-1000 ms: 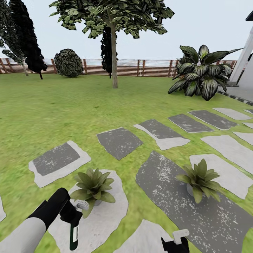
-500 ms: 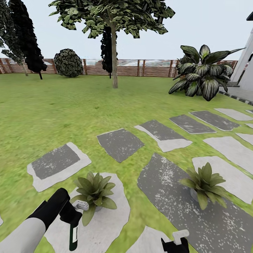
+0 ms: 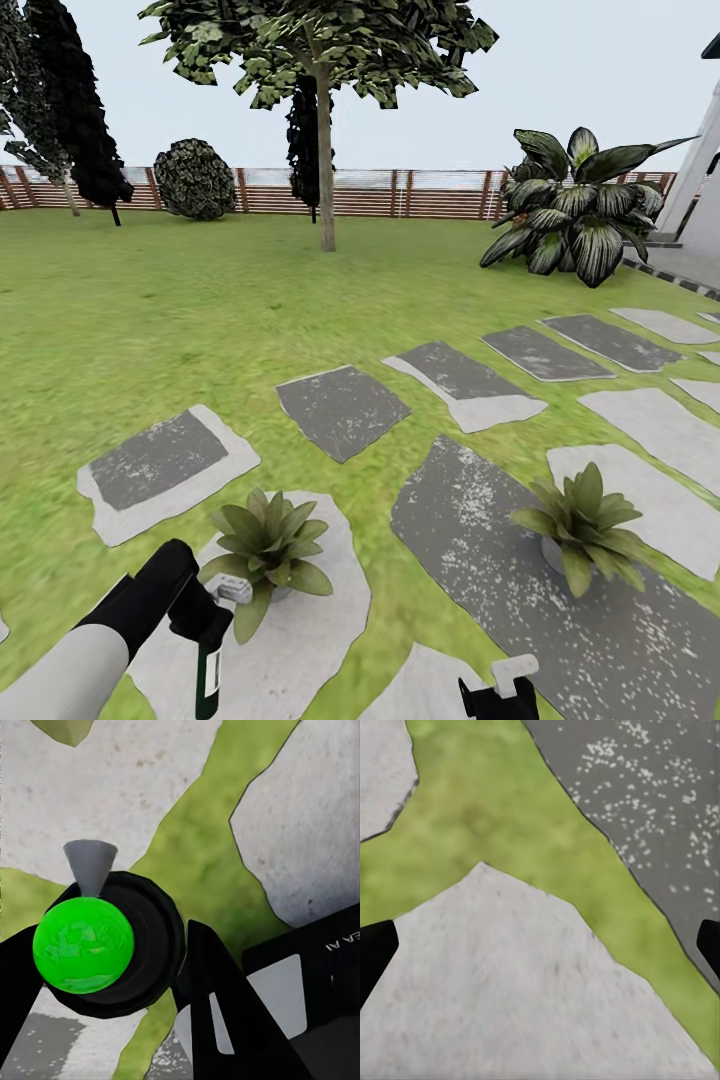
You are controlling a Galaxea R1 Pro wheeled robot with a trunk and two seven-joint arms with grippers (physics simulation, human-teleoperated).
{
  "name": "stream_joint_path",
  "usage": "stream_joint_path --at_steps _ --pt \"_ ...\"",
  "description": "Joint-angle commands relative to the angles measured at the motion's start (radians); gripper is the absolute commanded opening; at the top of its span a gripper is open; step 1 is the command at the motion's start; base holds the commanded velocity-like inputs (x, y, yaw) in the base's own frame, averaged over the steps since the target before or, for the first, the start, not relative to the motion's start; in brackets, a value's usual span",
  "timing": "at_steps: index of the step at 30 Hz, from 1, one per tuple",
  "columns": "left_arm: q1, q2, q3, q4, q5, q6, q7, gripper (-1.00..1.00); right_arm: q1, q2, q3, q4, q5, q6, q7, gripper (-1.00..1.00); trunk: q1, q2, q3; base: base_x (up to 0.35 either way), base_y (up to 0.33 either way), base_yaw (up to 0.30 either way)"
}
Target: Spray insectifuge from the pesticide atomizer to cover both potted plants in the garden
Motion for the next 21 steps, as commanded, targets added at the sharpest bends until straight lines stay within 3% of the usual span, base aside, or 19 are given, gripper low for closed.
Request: stream_joint_path --at_steps 1,18,21 --pt "0.000 0.001 -0.003 -0.002 -0.011 0.001 -0.011 -1.00 -0.001 0.000 0.003 0.001 0.002 -0.003 0.000 1.00 0.000 0.000 -0.001 0.000 0.000 0.000" --pt "0.000 0.003 -0.003 -0.002 -0.012 0.003 -0.009 -1.00 0.000 0.000 0.003 0.001 0.002 -0.003 0.000 1.00 0.065 -0.119 -0.069 0.000 0.000 0.000" --pt "-0.002 0.003 -0.002 -0.003 -0.012 0.004 -0.009 -1.00 0.000 0.000 0.003 0.000 0.002 -0.003 0.000 1.00 0.065 -0.119 -0.074 0.000 0.000 0.000"
